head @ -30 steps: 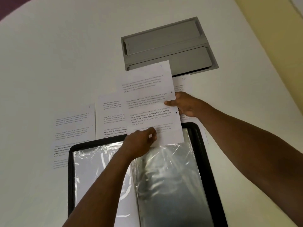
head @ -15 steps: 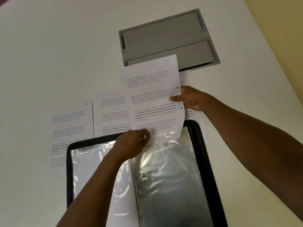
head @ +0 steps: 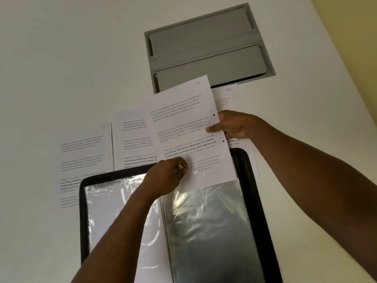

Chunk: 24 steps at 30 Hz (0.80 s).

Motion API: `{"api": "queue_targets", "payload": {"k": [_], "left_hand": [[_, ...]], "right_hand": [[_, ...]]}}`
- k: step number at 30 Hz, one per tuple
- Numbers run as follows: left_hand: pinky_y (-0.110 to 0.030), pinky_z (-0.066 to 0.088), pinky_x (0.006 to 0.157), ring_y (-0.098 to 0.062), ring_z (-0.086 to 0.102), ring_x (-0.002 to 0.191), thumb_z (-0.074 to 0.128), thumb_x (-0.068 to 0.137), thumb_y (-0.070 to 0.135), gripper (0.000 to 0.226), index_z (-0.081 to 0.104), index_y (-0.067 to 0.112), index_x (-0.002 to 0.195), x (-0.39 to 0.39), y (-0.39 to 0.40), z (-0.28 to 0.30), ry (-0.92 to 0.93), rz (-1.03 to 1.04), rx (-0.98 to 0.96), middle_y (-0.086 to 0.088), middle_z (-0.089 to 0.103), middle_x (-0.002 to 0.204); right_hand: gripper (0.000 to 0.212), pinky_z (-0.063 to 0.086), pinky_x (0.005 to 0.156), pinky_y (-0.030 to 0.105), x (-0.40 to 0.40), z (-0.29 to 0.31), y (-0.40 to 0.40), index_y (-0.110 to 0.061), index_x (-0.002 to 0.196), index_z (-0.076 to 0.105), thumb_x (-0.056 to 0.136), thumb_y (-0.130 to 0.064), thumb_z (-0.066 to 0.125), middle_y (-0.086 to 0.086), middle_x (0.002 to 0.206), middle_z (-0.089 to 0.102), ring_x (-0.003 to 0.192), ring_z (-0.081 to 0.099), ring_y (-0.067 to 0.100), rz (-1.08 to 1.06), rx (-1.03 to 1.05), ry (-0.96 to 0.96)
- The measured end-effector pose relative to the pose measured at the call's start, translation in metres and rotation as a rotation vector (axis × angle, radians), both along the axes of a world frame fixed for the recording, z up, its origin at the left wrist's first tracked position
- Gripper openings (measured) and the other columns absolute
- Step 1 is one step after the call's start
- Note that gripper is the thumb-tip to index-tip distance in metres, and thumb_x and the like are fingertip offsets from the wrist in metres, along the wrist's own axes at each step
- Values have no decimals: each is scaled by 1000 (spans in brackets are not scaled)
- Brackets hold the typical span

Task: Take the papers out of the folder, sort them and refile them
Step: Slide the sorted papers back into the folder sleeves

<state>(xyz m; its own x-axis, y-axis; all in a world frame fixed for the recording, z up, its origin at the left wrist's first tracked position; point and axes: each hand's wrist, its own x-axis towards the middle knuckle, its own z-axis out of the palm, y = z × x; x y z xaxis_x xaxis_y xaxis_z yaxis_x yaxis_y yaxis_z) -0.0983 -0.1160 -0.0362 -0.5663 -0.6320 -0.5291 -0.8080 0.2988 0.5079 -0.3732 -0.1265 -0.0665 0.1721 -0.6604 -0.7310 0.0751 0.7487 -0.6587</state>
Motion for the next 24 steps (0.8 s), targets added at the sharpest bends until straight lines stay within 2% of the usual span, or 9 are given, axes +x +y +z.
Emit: {"api": "queue_targets", "payload": {"k": [8,11,13,15,17,18,20,21,24], "left_hand": [[-28,52,74,-6,62,84,56,94,33,11,64,34,102,-5,3,-5,-20,-17,-58,14,67,93],[-27,51,70,-6,61,78,57,94,31,8,63,32,99,-4,2,-5,-3,4,-36,11,66,89],[-31,53,71,-8,63,75,56,94,29,7,62,31,96,-3,1,-5,13,27,11,9,67,82],[-34,53,69,-9,65,71,54,94,30,6,60,32,95,0,0,-4,23,34,37,8,67,77],[-27,47,62,-7,63,68,55,94,37,6,58,33,98,2,-1,-1,-7,-6,14,10,66,75],[-24,44,62,-6,62,71,56,93,45,15,57,33,101,3,-2,0,-40,-28,-10,13,65,78],[-24,47,69,-4,61,82,58,87,58,30,58,34,104,6,-4,2,-110,-56,-36,20,61,88],[-26,48,73,-4,60,85,60,85,59,29,59,34,101,7,-6,2,-134,-62,-26,22,59,88],[-32,52,80,-9,61,86,61,87,38,5,57,35,89,12,-10,0,-180,-72,2,19,60,86]], "right_hand": [[38,59,81,33,-5,4,17,-12,117,64,81,-6,74,7,110,72,97,70,18,153,110,58],[39,58,80,34,-1,2,18,-10,121,62,84,-9,73,8,113,71,96,69,19,12,80,43],[38,57,78,34,1,1,19,-9,123,62,86,-10,70,10,115,69,95,68,19,-86,72,45],[38,57,82,35,3,1,21,-11,122,62,85,-9,71,8,115,69,99,68,20,-20,77,46],[38,57,85,37,3,1,24,-12,121,62,84,-9,72,8,114,70,102,67,21,-3,77,30],[38,56,86,37,1,2,24,-11,121,62,84,-9,72,9,114,70,102,67,22,-53,74,22],[38,55,88,38,-3,1,25,-9,123,62,86,-9,70,11,115,70,103,67,23,-185,64,-14],[38,55,88,38,-5,1,25,-9,124,61,86,-10,70,11,115,70,103,67,24,-236,63,-55],[38,56,88,38,-7,0,28,-10,125,60,87,-11,67,10,115,70,102,67,24,-257,83,-140]]}}
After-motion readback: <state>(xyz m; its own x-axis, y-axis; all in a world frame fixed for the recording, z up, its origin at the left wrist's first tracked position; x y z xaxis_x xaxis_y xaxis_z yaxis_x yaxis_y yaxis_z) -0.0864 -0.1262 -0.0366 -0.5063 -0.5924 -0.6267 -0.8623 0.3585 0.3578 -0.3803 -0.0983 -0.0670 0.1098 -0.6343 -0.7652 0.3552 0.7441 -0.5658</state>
